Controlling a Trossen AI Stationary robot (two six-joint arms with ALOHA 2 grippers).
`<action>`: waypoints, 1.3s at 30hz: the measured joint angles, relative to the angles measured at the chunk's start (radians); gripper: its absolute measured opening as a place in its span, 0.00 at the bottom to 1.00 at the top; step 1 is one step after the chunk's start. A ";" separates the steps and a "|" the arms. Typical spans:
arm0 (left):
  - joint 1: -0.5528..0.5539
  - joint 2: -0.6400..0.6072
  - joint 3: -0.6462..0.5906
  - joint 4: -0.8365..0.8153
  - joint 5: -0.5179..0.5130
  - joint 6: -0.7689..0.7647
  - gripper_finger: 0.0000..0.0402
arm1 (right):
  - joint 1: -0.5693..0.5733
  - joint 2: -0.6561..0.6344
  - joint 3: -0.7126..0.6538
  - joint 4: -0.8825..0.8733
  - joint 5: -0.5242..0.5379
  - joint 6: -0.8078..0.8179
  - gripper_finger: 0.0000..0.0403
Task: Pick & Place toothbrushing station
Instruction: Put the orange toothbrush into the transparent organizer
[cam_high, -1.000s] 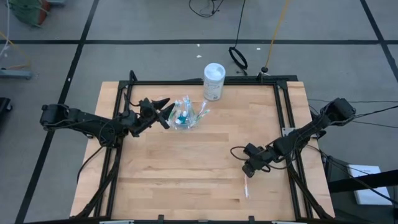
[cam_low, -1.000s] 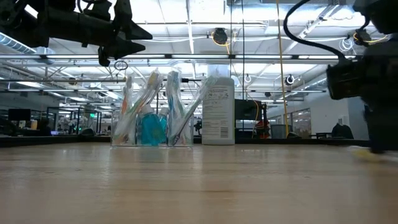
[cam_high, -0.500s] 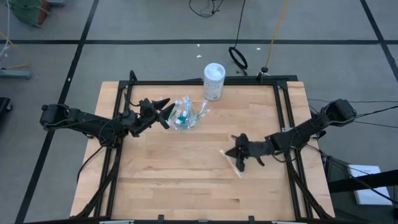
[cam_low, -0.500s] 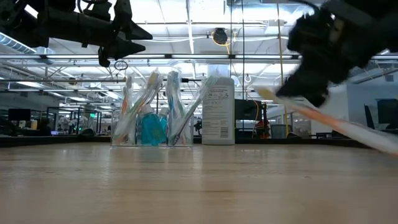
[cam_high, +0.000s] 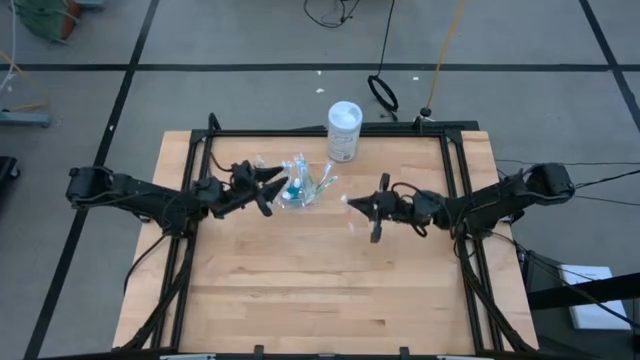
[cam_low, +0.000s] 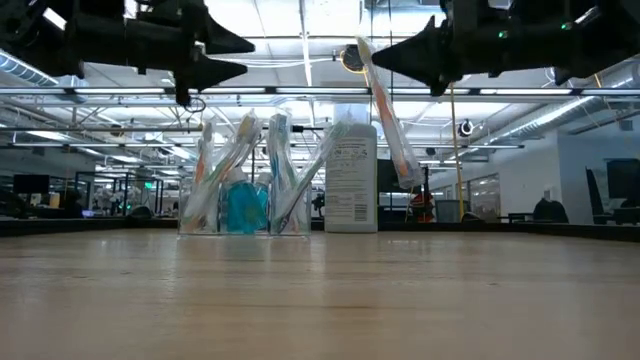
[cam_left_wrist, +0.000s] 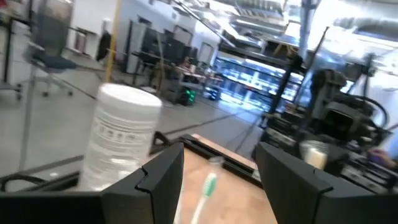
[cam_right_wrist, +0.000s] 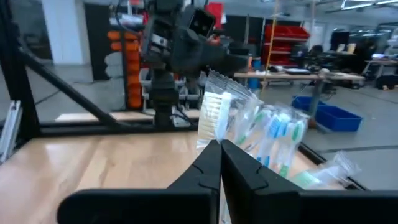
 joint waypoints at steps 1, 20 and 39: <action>0.000 0.020 0.010 0.002 0.018 -0.012 0.52 | -0.018 0.000 0.000 -0.007 -0.026 -0.002 0.00; -0.061 0.542 0.455 -0.140 0.294 0.044 0.52 | -0.091 0.000 0.000 0.037 -0.243 0.053 0.00; -0.034 0.580 0.546 -0.203 0.231 -0.049 0.25 | -0.091 0.000 0.021 0.037 -0.237 0.000 0.00</action>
